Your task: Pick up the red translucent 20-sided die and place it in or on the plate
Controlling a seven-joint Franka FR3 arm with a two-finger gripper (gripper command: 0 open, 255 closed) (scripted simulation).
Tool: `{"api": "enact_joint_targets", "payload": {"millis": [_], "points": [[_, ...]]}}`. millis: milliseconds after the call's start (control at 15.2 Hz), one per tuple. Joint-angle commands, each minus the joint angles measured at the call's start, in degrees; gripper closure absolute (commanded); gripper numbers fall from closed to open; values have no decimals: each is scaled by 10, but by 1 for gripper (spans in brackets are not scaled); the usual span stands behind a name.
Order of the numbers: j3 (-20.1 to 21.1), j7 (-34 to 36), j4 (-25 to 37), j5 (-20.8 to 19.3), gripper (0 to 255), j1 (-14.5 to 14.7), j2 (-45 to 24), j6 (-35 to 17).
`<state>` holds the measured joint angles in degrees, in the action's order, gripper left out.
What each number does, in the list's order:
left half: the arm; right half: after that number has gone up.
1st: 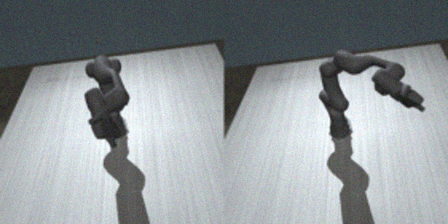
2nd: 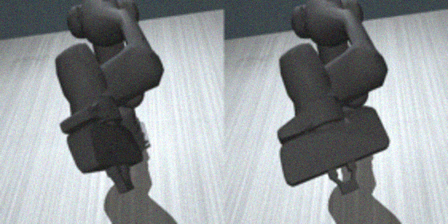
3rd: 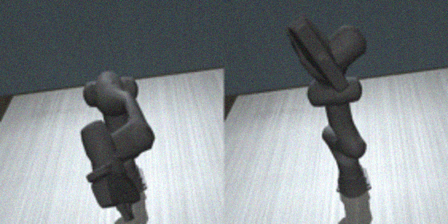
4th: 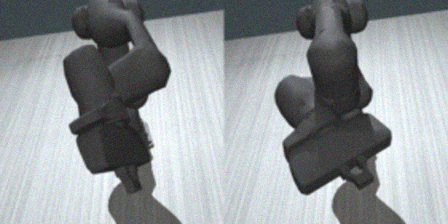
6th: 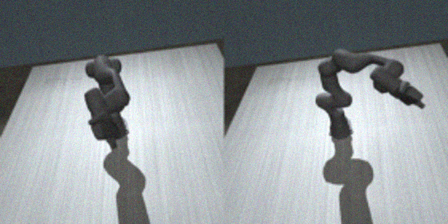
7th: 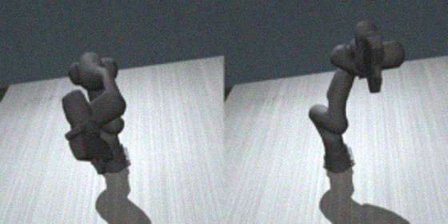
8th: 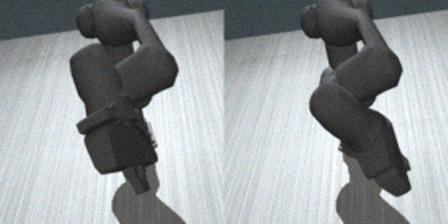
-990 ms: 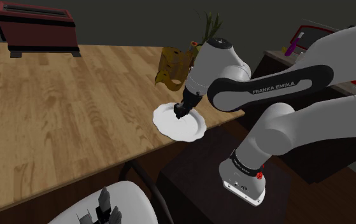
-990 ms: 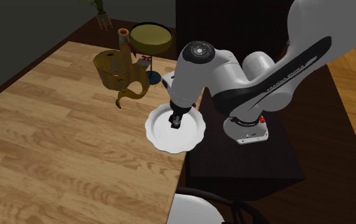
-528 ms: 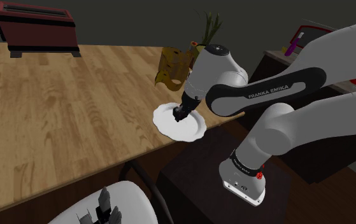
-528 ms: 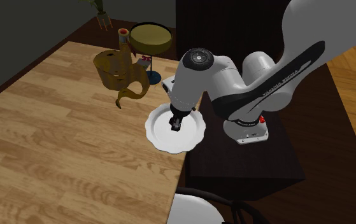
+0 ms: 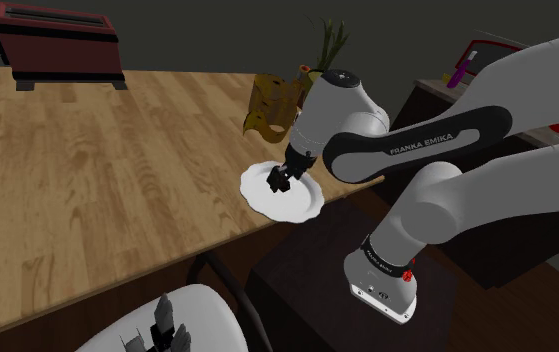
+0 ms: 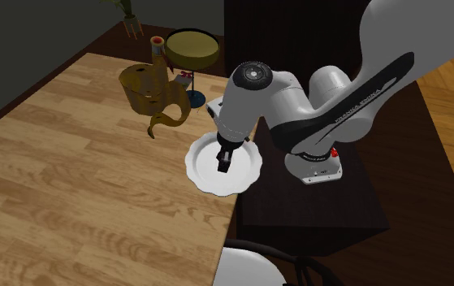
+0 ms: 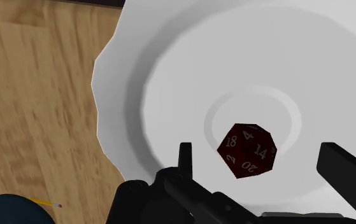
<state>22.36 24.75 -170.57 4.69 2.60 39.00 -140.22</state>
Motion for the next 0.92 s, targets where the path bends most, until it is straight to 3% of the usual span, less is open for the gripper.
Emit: {"api": "enact_joint_targets", "payload": {"millis": [0,66,330,858], "points": [[0,0,0,0,0,0,0,0],[0,0,0,0,0,0,0,0],[-17,-7,35,6,0,21,77,113],[-18,-7,35,6,0,21,77,113]]}}
